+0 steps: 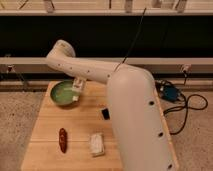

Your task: Place the bottle in the ceramic bowl

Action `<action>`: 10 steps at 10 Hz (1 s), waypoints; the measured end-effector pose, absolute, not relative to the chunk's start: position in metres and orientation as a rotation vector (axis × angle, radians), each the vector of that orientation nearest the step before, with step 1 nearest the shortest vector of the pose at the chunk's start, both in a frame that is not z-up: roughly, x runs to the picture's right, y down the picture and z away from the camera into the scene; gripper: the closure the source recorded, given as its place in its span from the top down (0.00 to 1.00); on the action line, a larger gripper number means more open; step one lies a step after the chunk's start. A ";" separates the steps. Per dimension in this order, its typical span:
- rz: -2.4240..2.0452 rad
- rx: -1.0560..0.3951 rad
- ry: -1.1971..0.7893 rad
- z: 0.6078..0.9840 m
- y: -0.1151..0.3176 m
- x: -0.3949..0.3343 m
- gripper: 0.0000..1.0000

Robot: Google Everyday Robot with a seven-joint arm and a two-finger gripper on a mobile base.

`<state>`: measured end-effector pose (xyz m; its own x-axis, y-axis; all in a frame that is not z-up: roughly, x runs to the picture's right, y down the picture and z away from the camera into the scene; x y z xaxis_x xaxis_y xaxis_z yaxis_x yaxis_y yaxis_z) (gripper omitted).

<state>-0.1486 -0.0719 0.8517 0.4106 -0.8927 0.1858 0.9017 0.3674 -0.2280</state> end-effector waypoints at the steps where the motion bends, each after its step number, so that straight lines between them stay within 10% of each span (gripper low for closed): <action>1: -1.153 -0.310 -0.029 0.850 -0.072 -0.150 0.01; 10: -1.158 -0.296 0.003 0.844 -0.068 -0.163 0.01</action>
